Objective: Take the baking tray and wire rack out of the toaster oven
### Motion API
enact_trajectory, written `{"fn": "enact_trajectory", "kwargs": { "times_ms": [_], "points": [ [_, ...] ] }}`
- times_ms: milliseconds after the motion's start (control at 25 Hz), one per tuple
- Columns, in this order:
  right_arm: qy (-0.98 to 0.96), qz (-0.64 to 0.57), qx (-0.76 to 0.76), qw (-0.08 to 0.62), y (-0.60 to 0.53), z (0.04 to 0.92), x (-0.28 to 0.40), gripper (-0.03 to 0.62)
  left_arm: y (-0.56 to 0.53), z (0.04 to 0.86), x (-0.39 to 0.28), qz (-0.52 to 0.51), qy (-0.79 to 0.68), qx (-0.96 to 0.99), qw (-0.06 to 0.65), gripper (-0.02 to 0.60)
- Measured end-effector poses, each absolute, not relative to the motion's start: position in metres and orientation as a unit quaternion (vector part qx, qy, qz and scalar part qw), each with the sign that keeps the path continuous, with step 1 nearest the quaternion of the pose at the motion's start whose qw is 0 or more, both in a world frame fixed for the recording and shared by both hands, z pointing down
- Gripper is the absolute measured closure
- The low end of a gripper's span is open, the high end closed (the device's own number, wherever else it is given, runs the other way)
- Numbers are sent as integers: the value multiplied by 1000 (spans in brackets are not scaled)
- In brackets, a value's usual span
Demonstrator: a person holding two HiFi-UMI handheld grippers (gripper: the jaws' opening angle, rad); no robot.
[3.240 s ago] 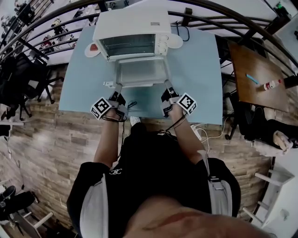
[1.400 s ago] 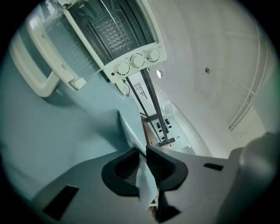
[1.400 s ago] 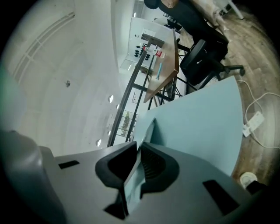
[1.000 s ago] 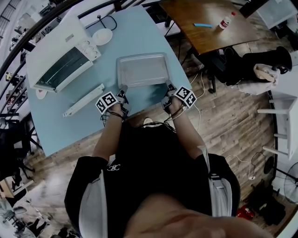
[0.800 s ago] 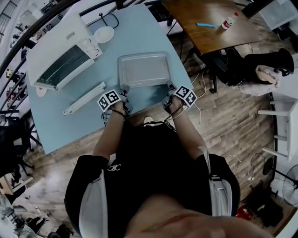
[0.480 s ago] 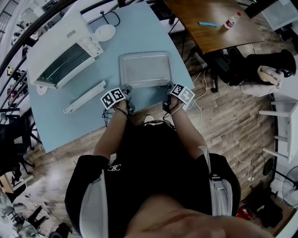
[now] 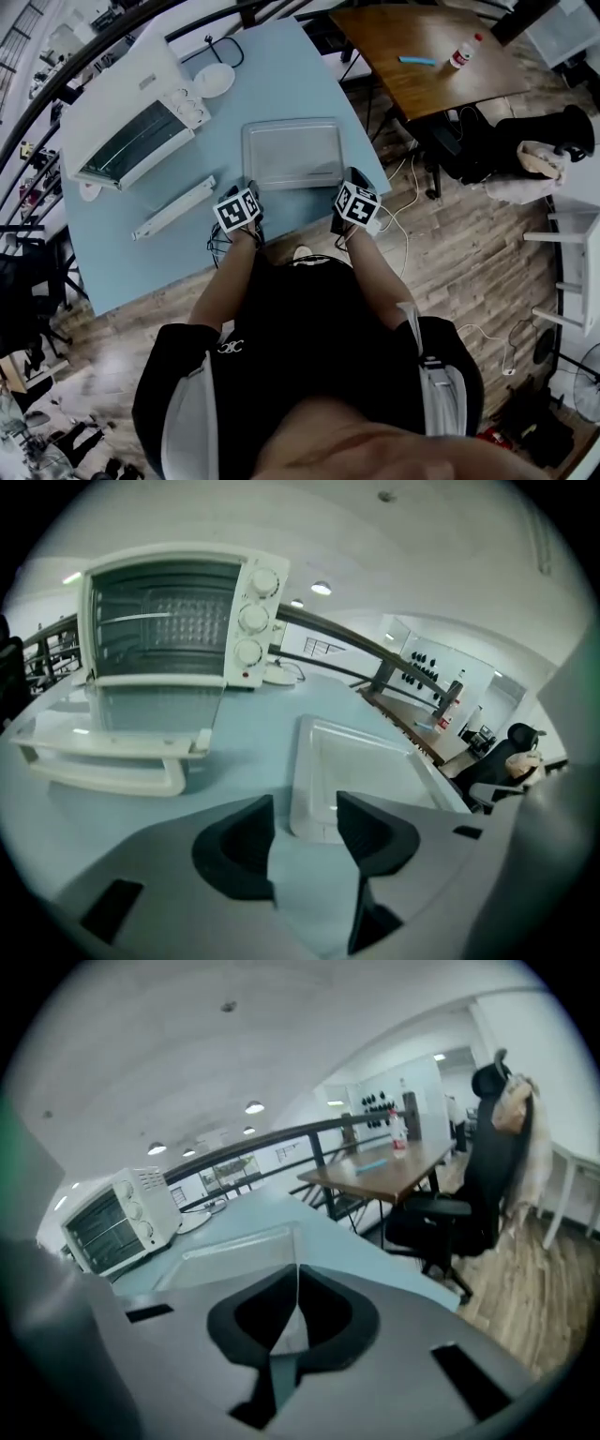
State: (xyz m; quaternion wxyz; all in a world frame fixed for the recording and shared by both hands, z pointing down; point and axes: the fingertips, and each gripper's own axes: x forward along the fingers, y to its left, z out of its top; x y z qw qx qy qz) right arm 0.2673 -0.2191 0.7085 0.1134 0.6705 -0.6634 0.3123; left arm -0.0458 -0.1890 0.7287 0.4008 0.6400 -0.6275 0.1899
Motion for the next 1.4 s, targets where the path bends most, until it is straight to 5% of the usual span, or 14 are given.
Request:
{"fn": "enact_trajectory", "kwargs": {
  "times_ms": [120, 320, 560, 1400],
  "points": [
    [-707, 221, 665, 94, -233, 668, 255, 592, -198, 694, -48, 191, -640, 669, 327, 548],
    [-753, 142, 641, 41, -252, 609, 224, 592, -217, 627, -43, 155, -638, 725, 208, 563],
    [-787, 100, 609, -8, -262, 553, 184, 592, -224, 558, -52, 97, -651, 739, 147, 563],
    [-906, 40, 420, -41, -272, 480, -60, 592, -153, 485, -261, 23, -787, 608, 106, 563]
  ]
}}
